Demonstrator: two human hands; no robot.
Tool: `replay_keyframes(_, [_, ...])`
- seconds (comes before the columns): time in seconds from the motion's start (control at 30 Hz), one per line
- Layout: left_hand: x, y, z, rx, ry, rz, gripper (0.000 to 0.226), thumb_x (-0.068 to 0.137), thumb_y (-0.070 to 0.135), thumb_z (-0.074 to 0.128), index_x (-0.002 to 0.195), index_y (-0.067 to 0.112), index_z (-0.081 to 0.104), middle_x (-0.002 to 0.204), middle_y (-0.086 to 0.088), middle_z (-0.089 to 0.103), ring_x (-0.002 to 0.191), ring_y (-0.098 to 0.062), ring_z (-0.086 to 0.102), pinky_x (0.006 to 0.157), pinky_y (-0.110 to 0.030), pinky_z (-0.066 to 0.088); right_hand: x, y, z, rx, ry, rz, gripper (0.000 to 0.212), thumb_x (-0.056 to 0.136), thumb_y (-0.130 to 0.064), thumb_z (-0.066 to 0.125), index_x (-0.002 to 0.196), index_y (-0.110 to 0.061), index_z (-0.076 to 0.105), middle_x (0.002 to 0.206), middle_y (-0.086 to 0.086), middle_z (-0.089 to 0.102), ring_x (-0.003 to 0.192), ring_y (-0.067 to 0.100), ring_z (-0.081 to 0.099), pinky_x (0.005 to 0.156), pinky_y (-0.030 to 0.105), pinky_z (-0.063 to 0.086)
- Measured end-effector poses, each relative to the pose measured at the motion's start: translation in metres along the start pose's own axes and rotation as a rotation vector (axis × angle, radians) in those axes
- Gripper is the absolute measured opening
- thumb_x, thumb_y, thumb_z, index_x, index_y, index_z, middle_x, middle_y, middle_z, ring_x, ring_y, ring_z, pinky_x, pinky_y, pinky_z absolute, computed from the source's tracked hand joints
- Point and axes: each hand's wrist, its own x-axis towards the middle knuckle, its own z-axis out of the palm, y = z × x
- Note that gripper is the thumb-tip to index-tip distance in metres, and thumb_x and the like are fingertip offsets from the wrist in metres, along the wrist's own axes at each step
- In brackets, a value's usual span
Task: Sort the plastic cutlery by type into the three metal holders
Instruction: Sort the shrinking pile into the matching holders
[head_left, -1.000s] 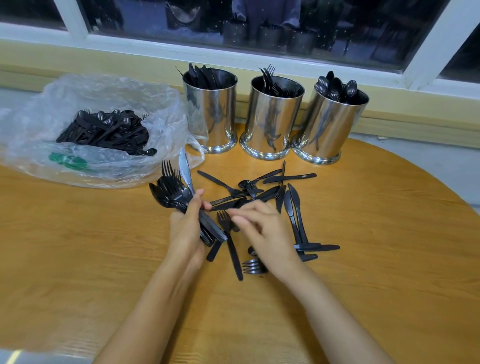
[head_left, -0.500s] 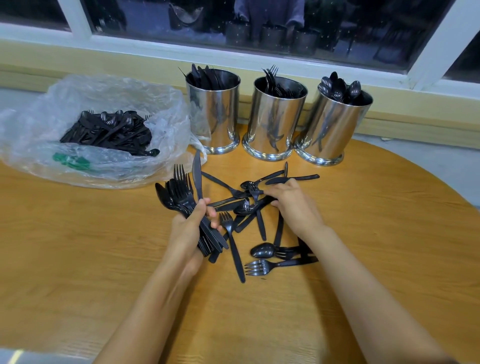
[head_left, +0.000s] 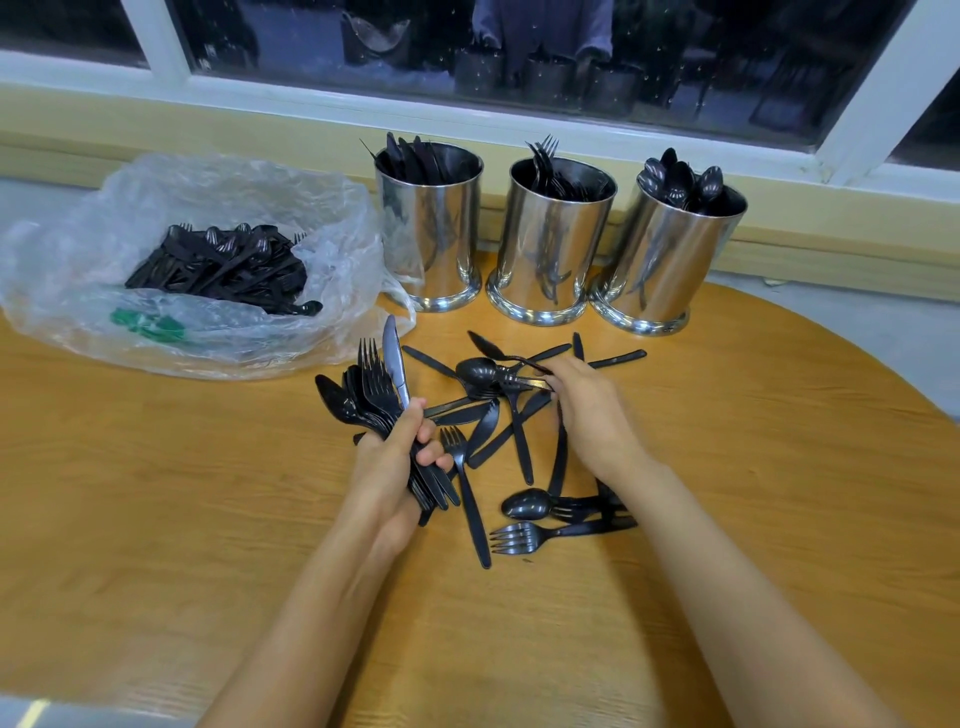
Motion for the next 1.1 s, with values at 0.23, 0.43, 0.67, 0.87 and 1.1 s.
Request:
replay_keyframes(0.23, [0.002,-0.012,0.014,0.031,0.05,0.028,0.037,0.085,0.044,0.059,0.101,0.01,0.056,0.06,0.007,0.04,0.05,-0.006,0.036,0.056,-0.026,0.04,-0.029,-0.051,0.001,0.632,0.023,0.232,0.036,0.102,-0.008,0.043,0.125,-0.031,0.056,0.082,-0.007,0.051,0.065,-0.001,0.05,0.068,0.015,0.045])
replay_keyframes(0.43, [-0.001,-0.018,0.017,0.126,0.027,0.101,0.062,0.058,0.065,0.069,0.089,0.012,0.056,0.058,0.007,0.046,0.06,-0.012,0.043,0.059,-0.029,0.043,-0.055,-0.088,0.017,0.78,0.18,0.332,0.021,0.089,-0.003,0.066,0.106,-0.013,0.072,0.082,0.0,0.068,0.063,0.005,0.064,0.063,0.019,0.054])
replay_keyframes(0.67, [0.009,-0.012,0.01,0.004,0.03,0.03,0.024,0.091,0.029,0.066,0.078,0.016,0.051,0.066,0.0,0.039,0.057,-0.012,0.04,0.056,-0.028,0.043,-0.068,-0.091,0.025,0.585,0.07,0.063,0.026,0.084,-0.018,0.073,0.111,-0.021,0.073,0.094,-0.009,0.069,0.094,0.006,0.053,0.084,0.019,0.045])
replay_keyframes(0.87, [0.003,-0.007,0.011,-0.066,-0.001,0.084,0.019,0.102,0.027,0.049,0.099,0.01,0.057,0.062,0.004,0.044,0.051,-0.007,0.042,0.052,-0.022,0.045,-0.06,-0.046,0.0,0.537,0.15,0.234,0.017,0.088,-0.019,0.067,0.104,-0.023,0.073,0.095,-0.01,0.067,0.088,0.003,0.06,0.076,0.013,0.048])
replay_keyframes(1.1, [-0.001,-0.006,0.007,0.1,-0.011,0.097,0.033,0.082,0.04,0.062,0.096,0.01,0.061,0.059,0.005,0.031,0.047,-0.006,0.03,0.045,-0.018,0.038,-0.02,0.036,-0.024,0.13,0.189,0.365,0.023,0.092,-0.008,0.061,0.113,-0.015,0.07,0.1,-0.003,0.066,0.074,-0.004,0.049,0.066,0.006,0.038])
